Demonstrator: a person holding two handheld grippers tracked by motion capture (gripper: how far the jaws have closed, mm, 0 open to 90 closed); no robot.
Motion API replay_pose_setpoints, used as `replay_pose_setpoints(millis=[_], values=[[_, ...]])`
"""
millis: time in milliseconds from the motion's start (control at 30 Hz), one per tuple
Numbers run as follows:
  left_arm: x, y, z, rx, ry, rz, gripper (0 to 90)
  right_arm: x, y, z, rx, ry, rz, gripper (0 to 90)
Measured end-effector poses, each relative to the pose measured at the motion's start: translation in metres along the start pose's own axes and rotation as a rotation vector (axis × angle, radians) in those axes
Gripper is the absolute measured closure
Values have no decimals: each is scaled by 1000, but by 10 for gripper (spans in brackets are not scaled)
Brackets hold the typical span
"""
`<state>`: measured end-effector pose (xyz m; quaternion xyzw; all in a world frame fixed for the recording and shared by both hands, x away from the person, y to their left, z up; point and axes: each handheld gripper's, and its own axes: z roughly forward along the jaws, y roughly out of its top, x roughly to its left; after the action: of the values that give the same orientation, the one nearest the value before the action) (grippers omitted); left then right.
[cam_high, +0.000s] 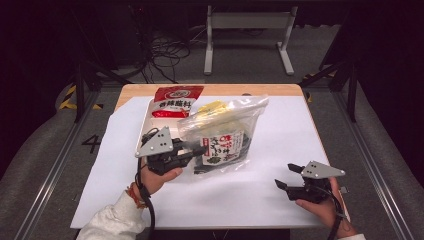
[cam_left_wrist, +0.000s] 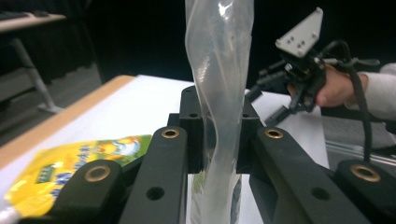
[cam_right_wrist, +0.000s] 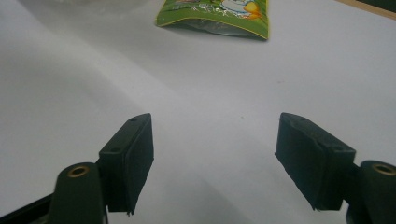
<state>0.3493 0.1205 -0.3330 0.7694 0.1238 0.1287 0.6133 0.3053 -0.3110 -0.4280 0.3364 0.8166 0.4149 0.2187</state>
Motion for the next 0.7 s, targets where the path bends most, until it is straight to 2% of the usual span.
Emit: replay_pose_setpoints(millis=[133, 167, 333, 467, 533, 700], values=[[12, 7, -22, -32, 63, 13, 800, -1, -1, 3, 9, 3, 5, 266], [12, 7, -22, -32, 63, 13, 800, -1, -1, 3, 9, 3, 5, 266], [27, 17, -46, -37, 139, 64, 800, 2, -5, 4, 32, 13, 2, 256], [45, 25, -57, -17, 177, 84, 799, 5, -10, 3, 48, 14, -6, 252], [55, 26, -60, 8, 201, 83, 799, 6, -13, 2, 48, 10, 6, 249], [81, 16, -64, 48, 258, 63, 798, 7, -15, -1, 49, -8, 16, 243]])
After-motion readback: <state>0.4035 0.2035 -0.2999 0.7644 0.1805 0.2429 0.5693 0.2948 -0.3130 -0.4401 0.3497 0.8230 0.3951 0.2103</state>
